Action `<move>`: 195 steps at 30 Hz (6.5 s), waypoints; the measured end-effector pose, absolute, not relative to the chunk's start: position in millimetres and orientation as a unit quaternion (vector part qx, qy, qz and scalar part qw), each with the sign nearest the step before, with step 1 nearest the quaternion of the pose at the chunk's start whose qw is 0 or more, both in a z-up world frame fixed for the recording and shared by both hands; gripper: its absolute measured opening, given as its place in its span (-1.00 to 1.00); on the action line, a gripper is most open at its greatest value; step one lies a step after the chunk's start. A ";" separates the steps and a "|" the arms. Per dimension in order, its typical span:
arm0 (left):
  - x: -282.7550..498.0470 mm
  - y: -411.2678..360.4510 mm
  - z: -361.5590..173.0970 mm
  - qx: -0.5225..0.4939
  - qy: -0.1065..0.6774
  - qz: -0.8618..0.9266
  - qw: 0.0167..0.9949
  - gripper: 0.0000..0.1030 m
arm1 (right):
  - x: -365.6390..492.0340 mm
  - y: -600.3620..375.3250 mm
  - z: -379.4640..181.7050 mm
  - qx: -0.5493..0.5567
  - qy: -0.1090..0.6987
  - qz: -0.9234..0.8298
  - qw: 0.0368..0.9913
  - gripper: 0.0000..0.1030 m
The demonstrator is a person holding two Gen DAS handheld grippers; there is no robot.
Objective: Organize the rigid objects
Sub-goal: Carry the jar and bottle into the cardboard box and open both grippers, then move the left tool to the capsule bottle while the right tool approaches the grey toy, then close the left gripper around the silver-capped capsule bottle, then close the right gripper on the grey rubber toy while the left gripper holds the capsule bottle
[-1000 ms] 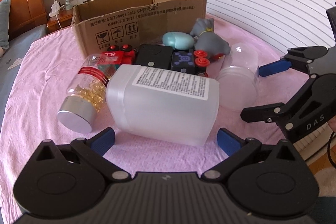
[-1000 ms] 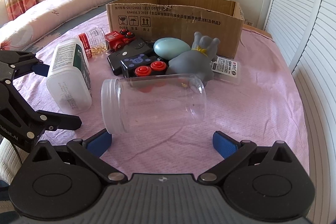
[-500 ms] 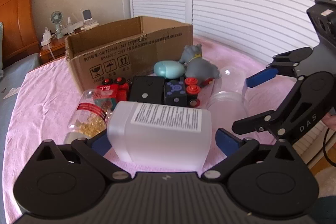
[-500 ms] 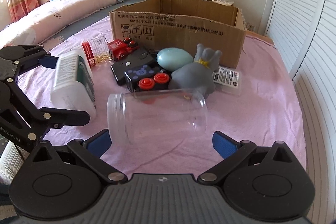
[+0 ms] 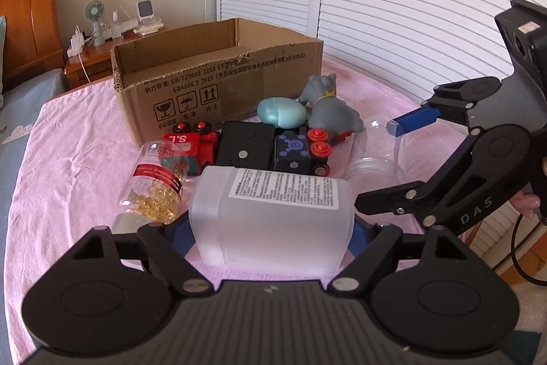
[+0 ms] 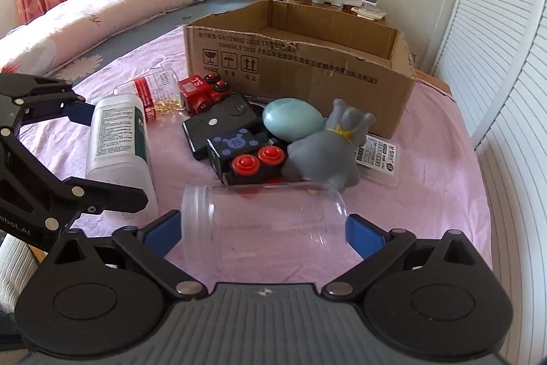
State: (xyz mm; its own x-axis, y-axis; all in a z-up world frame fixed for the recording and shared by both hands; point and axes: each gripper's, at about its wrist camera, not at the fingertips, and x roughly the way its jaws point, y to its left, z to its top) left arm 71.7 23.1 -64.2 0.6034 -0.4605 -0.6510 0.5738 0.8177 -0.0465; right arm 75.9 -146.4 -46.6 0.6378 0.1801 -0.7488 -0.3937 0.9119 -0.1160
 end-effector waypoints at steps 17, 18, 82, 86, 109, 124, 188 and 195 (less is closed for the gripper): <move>112.1 15.5 10.9 0.107 0.370 -0.304 0.871 0.62 | 95.2 -157.8 5.4 -0.123 0.404 0.195 0.885 0.86; 120.4 14.6 17.7 0.107 0.370 -0.300 0.873 0.62 | 98.0 -159.5 11.3 -0.121 0.399 0.197 0.887 0.86; 136.8 39.2 12.0 0.050 0.374 -0.104 0.920 0.93 | 186.4 -162.3 28.2 -0.065 0.396 0.165 0.901 1.00; 123.7 38.5 -10.7 0.042 0.384 -0.080 0.919 0.93 | 167.4 -166.0 14.0 -0.055 0.397 0.172 0.900 1.00; 113.7 75.6 -69.5 -0.002 0.457 0.006 0.890 0.93 | 169.3 -177.2 -26.6 -0.075 0.424 0.221 0.875 1.00; 128.4 94.4 -65.9 0.006 0.439 0.040 0.898 0.93 | 110.1 -188.6 -45.0 -0.081 0.471 0.194 0.857 1.00; 123.1 64.4 -68.3 0.026 0.390 -0.038 0.920 0.79 | 129.1 -194.9 -30.8 -0.041 0.455 0.118 0.882 1.00; 124.0 68.7 -68.7 0.012 0.386 -0.056 0.921 0.79 | 165.9 -189.0 -19.5 -0.010 0.446 0.047 0.894 1.00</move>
State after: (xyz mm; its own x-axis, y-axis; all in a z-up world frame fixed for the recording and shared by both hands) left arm 124.0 68.7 -68.7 0.6964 -0.0943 -0.7114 0.1126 0.9934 -0.0215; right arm 165.9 -189.0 -19.5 0.5977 0.0741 -0.7983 -0.0928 0.9954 0.0229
